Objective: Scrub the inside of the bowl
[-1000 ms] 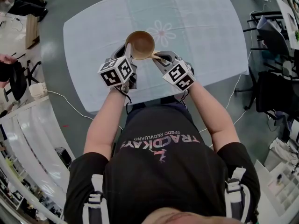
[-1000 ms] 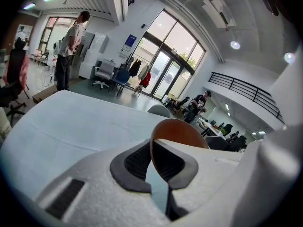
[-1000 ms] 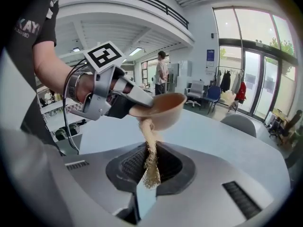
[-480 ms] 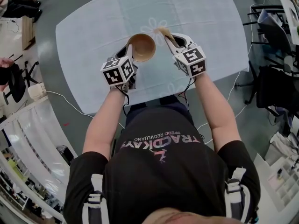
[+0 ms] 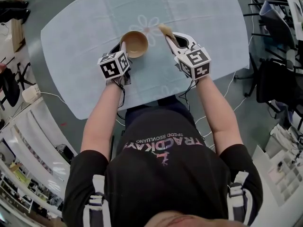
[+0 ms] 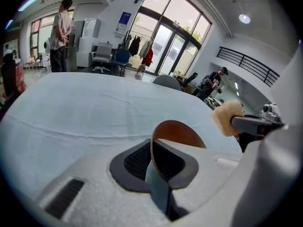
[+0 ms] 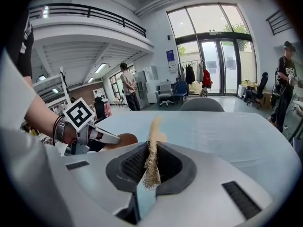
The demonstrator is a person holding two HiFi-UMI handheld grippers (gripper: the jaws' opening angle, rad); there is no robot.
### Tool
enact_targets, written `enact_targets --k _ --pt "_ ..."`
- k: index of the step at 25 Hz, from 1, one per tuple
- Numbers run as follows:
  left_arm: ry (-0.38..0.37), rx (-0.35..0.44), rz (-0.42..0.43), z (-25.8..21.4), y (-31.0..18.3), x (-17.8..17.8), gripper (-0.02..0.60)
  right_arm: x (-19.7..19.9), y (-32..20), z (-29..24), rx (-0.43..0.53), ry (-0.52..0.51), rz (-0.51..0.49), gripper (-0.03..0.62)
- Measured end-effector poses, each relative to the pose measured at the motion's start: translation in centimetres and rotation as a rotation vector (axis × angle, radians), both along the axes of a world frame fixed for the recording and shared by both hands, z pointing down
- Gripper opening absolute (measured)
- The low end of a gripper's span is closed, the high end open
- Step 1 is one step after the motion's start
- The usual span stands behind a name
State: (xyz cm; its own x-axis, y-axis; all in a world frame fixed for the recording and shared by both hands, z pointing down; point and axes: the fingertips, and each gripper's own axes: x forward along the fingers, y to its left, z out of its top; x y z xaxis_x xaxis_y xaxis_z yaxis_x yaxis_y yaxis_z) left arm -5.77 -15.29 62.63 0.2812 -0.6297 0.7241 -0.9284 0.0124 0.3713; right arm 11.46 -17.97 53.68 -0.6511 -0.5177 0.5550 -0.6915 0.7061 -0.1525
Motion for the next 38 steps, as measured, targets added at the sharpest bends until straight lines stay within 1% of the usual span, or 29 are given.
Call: enact_targets --k 5,8,11,12,13,14,18,19,21,23,28,31,34,38 --pt "-0.002 -0.023 -0.015 1.5 -0.3 0.2 0.026 0.7 -0.8 0.9 -0.017 -0.007 0.008 0.032" --pt "0.007 -0.019 -0.017 1.6 -0.2 0.2 0.026 0.7 -1.1 1.1 -0.021 -0.007 0.007 0.032" --pt "0.009 0.005 0.009 1.4 -0.2 0.5 0.031 0.5 -1.3 1.1 -0.023 -0.009 0.007 0.032" --pt "0.010 0.016 0.018 1.3 -0.2 0.5 0.063 0.5 -1.3 1.0 -0.023 -0.011 0.008 0.032" --pt "0.011 0.025 0.023 1.1 -0.2 0.5 0.113 0.3 -1.3 0.9 -0.023 -0.013 0.009 0.032" --pt "0.010 0.032 0.024 0.8 -0.2 0.4 0.124 0.2 -1.3 0.8 -0.022 -0.015 0.011 0.032" --pt "0.012 0.071 0.018 -1.1 0.2 -0.7 0.123 -0.5 -1.0 -0.3 -0.015 -0.037 0.030 0.032" --pt "0.010 0.088 0.024 -1.8 0.4 -1.0 0.117 -0.7 -0.9 -0.7 -0.011 -0.047 0.038 0.032" --pt "-0.005 0.138 0.039 -3.7 1.0 -1.9 0.083 -1.2 -0.6 -1.5 -0.002 -0.069 0.060 0.032" --pt "-0.032 0.211 0.062 -6.0 1.8 -2.8 0.037 -1.8 0.0 -2.7 0.008 -0.099 0.086 0.032" --pt "-0.112 0.431 0.143 -13.9 3.9 -4.8 0.026 -3.8 2.1 -7.6 0.082 -0.170 0.134 0.032" --pt "-0.152 0.534 0.201 -17.7 5.5 -5.6 0.023 -5.2 3.7 -10.5 0.133 -0.187 0.152 0.032" --pt "-0.157 0.600 0.250 -20.3 7.3 -5.7 0.023 -6.2 5.6 -13.1 0.186 -0.185 0.155 0.032" --pt "-0.114 0.640 0.255 -22.4 9.6 -6.5 0.021 -7.9 8.5 -15.9 0.241 -0.193 0.161 0.032"
